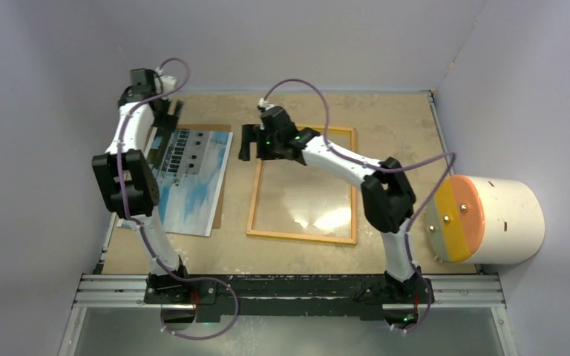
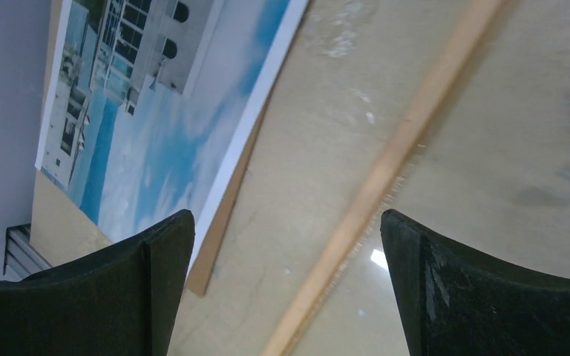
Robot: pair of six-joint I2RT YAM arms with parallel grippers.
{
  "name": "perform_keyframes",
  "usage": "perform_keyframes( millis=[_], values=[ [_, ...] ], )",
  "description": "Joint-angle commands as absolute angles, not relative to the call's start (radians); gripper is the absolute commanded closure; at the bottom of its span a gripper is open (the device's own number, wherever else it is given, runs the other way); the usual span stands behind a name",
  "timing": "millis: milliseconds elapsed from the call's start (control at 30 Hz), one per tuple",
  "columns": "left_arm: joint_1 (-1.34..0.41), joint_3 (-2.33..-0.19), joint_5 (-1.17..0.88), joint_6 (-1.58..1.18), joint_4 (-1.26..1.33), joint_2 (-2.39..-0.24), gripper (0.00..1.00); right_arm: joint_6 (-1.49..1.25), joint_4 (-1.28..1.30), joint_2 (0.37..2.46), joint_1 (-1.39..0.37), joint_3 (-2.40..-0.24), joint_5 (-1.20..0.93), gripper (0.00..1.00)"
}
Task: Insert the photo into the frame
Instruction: Pick up the photo at the center of the board.
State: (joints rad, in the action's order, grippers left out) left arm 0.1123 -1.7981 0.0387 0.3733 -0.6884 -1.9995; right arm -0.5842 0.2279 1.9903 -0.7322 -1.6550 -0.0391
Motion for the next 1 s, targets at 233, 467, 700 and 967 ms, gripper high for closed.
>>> perform_keyframes(
  millis=[233, 467, 700, 967],
  values=[
    [0.332, -1.572, 0.433, 0.462, -0.403, -1.953, 0.26, -0.674, 0.269, 2.294, -0.885, -1.984, 0.041, 0.07],
    [0.339, -1.423, 0.542, 0.488, -0.209, -1.976, 0.28, -0.712, 0.244, 2.350, -0.890, -1.968, 0.082, 0.11],
    [0.339, -1.351, 0.548, 0.479, -0.143, -2.018, 0.27, -0.743, 0.238, 2.403, -0.882, -1.967, 0.056, 0.13],
    [0.338, -1.308, 0.459, 0.433, -0.196, -2.026, 0.26, -0.798, 0.209, 2.451, -0.856, -1.948, 0.016, 0.13]
  ],
)
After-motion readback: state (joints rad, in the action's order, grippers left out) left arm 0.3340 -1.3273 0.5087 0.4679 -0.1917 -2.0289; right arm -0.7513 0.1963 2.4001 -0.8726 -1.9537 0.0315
